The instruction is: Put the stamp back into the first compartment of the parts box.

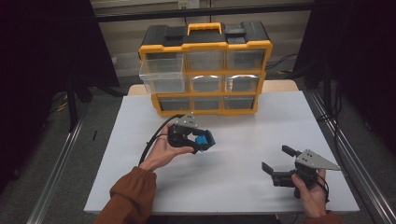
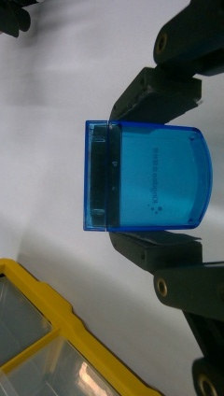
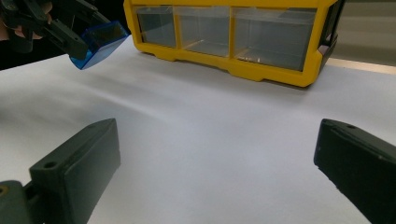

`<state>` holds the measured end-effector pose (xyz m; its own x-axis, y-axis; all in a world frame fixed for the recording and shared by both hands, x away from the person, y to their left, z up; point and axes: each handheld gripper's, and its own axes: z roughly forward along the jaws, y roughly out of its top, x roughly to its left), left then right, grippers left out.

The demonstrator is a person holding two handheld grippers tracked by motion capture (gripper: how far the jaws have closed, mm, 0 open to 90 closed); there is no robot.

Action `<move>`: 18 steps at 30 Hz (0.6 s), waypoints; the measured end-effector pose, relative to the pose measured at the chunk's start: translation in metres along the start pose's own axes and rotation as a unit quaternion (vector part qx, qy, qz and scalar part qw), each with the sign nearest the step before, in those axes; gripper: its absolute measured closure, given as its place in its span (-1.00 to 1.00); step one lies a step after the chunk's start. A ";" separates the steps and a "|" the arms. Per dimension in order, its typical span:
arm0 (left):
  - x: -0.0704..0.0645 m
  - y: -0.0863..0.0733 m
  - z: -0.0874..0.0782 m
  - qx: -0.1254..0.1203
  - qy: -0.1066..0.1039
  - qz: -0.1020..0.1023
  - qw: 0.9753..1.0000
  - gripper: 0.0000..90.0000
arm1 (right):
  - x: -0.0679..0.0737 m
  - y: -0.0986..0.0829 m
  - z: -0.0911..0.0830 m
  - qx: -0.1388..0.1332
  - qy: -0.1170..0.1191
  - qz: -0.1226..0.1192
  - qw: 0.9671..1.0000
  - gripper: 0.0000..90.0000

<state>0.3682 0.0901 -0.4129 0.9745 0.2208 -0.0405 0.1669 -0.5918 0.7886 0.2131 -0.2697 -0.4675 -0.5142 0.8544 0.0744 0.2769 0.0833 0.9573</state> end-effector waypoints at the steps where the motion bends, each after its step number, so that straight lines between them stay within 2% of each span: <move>1: -0.002 -0.001 -0.001 -0.008 0.003 -0.005 1.000 -0.08 | 0.000 0.000 0.000 0.000 0.000 -0.001 1.000 -0.99; 3: -0.004 0.000 -0.004 -0.012 0.009 -0.001 1.000 -0.08 | 0.000 0.000 0.000 -0.002 -0.002 -0.001 1.000 -0.99; 7: -0.006 0.002 -0.012 -0.038 0.008 -0.002 0.999 -0.08 | 0.000 0.000 0.000 -0.003 -0.003 0.003 1.000 -0.99; 12: -0.008 0.005 -0.024 -0.054 0.005 0.002 0.999 -0.08 | 0.000 0.000 -0.001 -0.003 -0.002 0.001 1.000 -0.99; 14: -0.009 0.005 -0.027 -0.063 0.004 -0.002 0.998 -0.08 | 0.000 0.000 -0.001 -0.004 -0.001 0.001 1.000 -0.99; 16: -0.009 0.006 -0.031 -0.063 0.010 0.001 0.998 -0.08 | 0.000 0.000 -0.001 -0.005 -0.001 0.001 1.000 -0.99; 17: -0.010 0.006 -0.032 -0.071 0.009 -0.006 0.997 -0.08 | 0.000 0.000 -0.001 -0.004 -0.001 0.001 1.000 -0.99; 18: -0.009 0.007 -0.034 -0.078 0.008 -0.003 0.997 -0.08 | 0.000 0.000 -0.001 -0.004 -0.001 0.001 1.000 -0.99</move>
<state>0.3554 0.1106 -0.3858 0.9708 0.2371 -0.0368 0.1463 -0.4634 0.8740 0.2125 -0.2700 -0.4674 -0.5112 0.8561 0.0755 0.2707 0.0770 0.9596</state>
